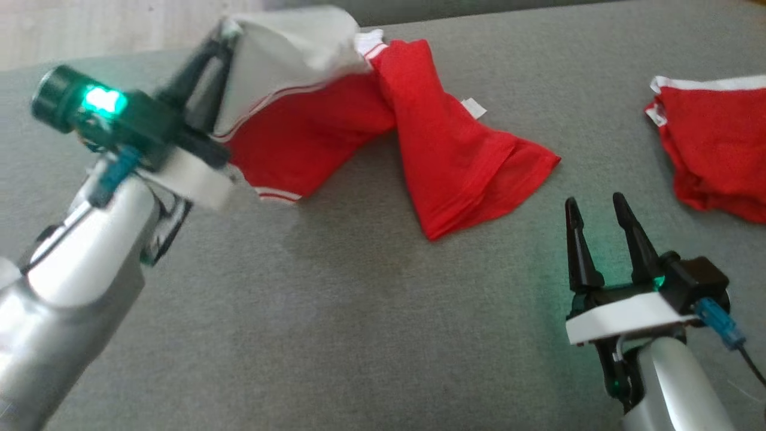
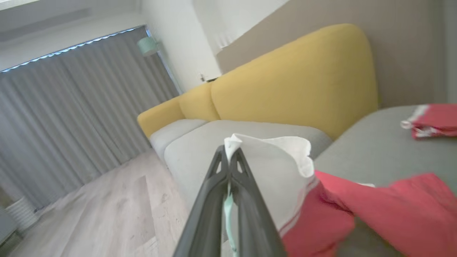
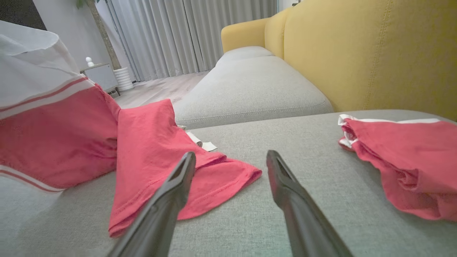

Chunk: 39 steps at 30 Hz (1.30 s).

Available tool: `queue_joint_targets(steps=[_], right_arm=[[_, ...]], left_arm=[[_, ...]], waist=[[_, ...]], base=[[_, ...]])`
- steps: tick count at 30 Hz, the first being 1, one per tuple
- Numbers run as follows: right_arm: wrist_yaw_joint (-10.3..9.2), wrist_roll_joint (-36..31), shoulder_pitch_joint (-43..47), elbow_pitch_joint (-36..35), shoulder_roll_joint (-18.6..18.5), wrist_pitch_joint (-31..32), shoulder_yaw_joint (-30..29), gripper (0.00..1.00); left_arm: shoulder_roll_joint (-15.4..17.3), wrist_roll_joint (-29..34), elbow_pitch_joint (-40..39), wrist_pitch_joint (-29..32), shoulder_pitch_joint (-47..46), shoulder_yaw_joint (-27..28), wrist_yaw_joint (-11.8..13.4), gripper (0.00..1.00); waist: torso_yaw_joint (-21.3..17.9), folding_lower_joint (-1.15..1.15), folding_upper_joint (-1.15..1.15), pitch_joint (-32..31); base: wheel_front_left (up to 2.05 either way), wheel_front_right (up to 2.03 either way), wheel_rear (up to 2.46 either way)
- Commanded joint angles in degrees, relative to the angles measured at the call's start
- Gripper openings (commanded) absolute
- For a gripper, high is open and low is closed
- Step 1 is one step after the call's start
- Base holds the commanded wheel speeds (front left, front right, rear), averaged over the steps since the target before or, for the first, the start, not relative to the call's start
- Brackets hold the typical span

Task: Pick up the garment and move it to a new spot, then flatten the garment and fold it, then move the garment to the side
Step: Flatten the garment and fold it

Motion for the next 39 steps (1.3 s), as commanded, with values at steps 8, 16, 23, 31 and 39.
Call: queue_joint_targets(steps=[8,16,23,31,39], right_arm=[[-0.05,0.0,0.4,-0.9,-0.2,-0.6,0.6,1.00],[-0.05,-0.5,0.5,0.3,-0.2,-0.6,0.8,1.00],[-0.05,-0.6,0.4,0.9,-0.2,-0.6,1.6,1.00],[-0.05,-0.7,0.9,1.0,-0.2,-0.6,1.8,1.00],[-0.05,-1.0,1.8,0.2,-0.2,-0.6,1.3,1.00]], left_arm=[[10.1,9.1,-17.2,7.9,4.5,-10.9,-6.5,0.00],[15.4,15.0,-24.1,12.3,11.3,-24.7,-11.1,0.00],[17.2,15.7,-22.1,16.4,13.3,-28.1,-11.9,0.00],[15.8,10.6,-19.9,20.0,15.2,-27.1,-11.6,1.00],[10.1,-2.3,-15.8,11.6,17.2,-12.8,2.3,1.00]], waist=[[2.5,0.01,0.00,-1.3],[3.4,0.01,0.00,-2.5],[3.2,0.01,0.00,-3.5],[3.3,0.01,0.00,-4.2],[4.3,0.01,0.00,-4.6]], base=[[0.00,0.00,0.00],[0.00,0.00,0.00],[0.00,0.00,0.00],[0.00,0.00,0.00],[0.00,0.00,0.00]])
